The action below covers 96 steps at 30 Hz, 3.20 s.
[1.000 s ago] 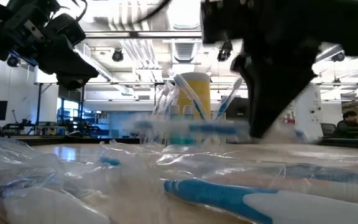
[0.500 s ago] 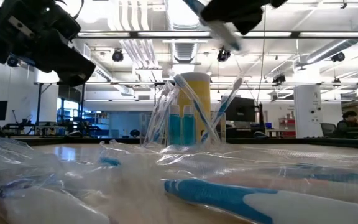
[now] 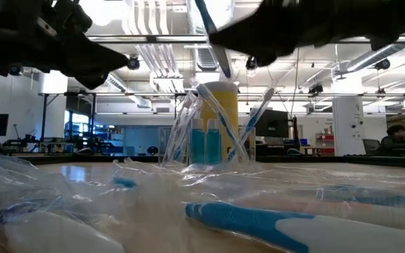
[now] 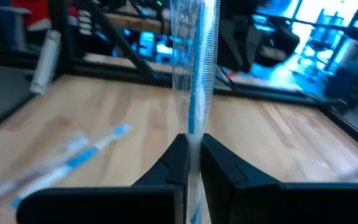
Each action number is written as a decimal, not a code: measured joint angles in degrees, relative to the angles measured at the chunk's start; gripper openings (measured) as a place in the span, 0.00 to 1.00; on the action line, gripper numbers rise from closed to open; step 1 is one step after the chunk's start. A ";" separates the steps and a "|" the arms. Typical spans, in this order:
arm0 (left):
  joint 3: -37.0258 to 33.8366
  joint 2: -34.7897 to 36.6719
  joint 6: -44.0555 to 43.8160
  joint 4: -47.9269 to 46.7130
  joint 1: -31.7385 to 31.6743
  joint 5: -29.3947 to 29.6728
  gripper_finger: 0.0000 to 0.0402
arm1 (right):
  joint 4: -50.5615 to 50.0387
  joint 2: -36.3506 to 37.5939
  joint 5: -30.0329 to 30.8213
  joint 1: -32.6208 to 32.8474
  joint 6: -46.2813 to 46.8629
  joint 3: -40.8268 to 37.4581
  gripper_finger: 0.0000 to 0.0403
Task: Pick & Place toothbrushing station
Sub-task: Put the blue toothbrush into the transparent organizer
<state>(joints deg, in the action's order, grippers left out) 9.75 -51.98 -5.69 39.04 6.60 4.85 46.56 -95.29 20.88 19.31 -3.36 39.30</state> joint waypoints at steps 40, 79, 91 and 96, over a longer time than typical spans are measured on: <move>31.00 -33.19 7.43 5.77 5.65 2.25 0.57 | 7.79 -0.33 0.31 -1.09 -3.08 -2.20 0.06; 21.43 -8.81 7.68 -16.61 0.84 14.16 0.06 | 3.72 -0.48 0.14 -0.04 4.74 -2.24 0.41; 18.17 -17.19 -0.32 -7.24 -12.89 7.54 0.05 | 3.48 -0.48 0.14 -0.09 3.03 -1.36 0.36; 18.23 -22.94 -2.35 -5.71 -14.42 7.43 0.05 | 3.27 -0.48 0.12 -0.09 2.37 -1.28 0.36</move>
<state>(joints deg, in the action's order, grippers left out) 27.99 -74.93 -8.04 33.33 -7.83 12.29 49.83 -95.77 21.00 19.22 -0.99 38.02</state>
